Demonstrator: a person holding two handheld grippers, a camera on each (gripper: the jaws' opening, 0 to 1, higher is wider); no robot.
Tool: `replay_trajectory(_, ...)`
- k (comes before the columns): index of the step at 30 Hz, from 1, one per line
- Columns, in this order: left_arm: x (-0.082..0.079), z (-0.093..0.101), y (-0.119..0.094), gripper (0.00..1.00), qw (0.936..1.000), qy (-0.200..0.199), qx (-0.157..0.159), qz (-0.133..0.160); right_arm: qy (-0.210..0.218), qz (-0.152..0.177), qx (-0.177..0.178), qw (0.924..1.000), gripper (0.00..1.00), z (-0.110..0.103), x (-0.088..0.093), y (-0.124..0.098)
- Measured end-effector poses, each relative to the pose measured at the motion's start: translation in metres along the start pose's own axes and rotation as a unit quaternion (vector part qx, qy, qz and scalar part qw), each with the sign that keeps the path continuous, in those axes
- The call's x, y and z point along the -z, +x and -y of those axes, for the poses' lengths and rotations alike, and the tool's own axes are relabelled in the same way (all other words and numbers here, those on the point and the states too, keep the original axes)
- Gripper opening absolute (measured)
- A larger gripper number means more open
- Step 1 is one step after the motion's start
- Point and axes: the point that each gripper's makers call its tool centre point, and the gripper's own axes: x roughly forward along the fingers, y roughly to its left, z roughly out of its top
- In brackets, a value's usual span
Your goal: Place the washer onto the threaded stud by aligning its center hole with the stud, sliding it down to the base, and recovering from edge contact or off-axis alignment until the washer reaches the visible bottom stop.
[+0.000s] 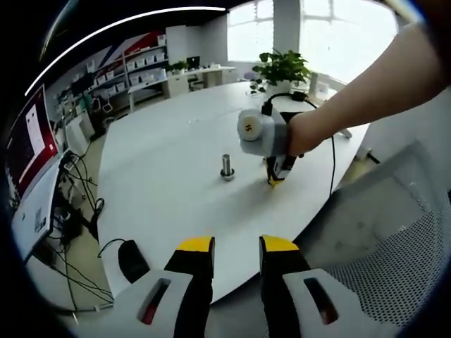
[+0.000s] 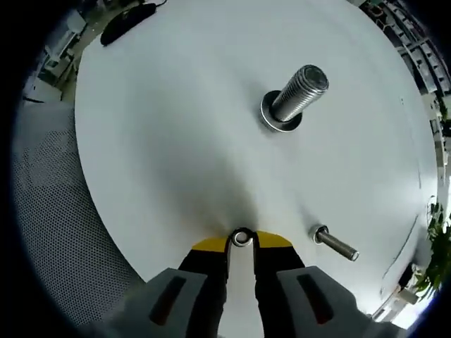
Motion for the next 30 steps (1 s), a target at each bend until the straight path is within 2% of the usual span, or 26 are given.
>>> replay_trajectory(3,-0.001,-0.002,-0.001,0.23,1.0,-0.004,-0.003,0.004,0.011,0.026,-0.009,0.9996,0.15,0.0,0.001,0.004)
replay_trajectory(5,-0.002,-0.003,-0.002,0.23,0.9999,-0.008,-0.003,0.008,0.02,0.044,-0.008,0.9988,0.15,-0.003,0.001,-0.003)
replay_trajectory(8,-0.004,-0.002,-0.003,0.23,0.9999,-0.009,-0.002,0.013,-0.004,0.059,0.004,0.9983,0.15,0.003,-0.001,0.002)
replay_trajectory(11,-0.003,0.0,-0.001,0.23,0.9999,-0.004,0.0,0.01,-0.006,0.069,0.012,0.9976,0.15,0.007,-0.001,0.005)
replay_trajectory(18,-0.002,0.001,-0.001,0.23,1.0,0.0,0.003,0.008,0.032,0.112,0.018,0.993,0.14,0.015,0.0,0.009)
replay_trajectory(24,-0.001,0.001,-0.001,0.23,1.0,0.001,0.002,0.006,0.055,0.111,0.013,0.9922,0.14,0.017,0.007,0.008)
replay_trajectory(30,-0.003,0.001,-0.002,0.23,1.0,0.001,0.002,0.01,0.062,0.12,0.017,0.9906,0.14,0.021,0.012,-0.006)
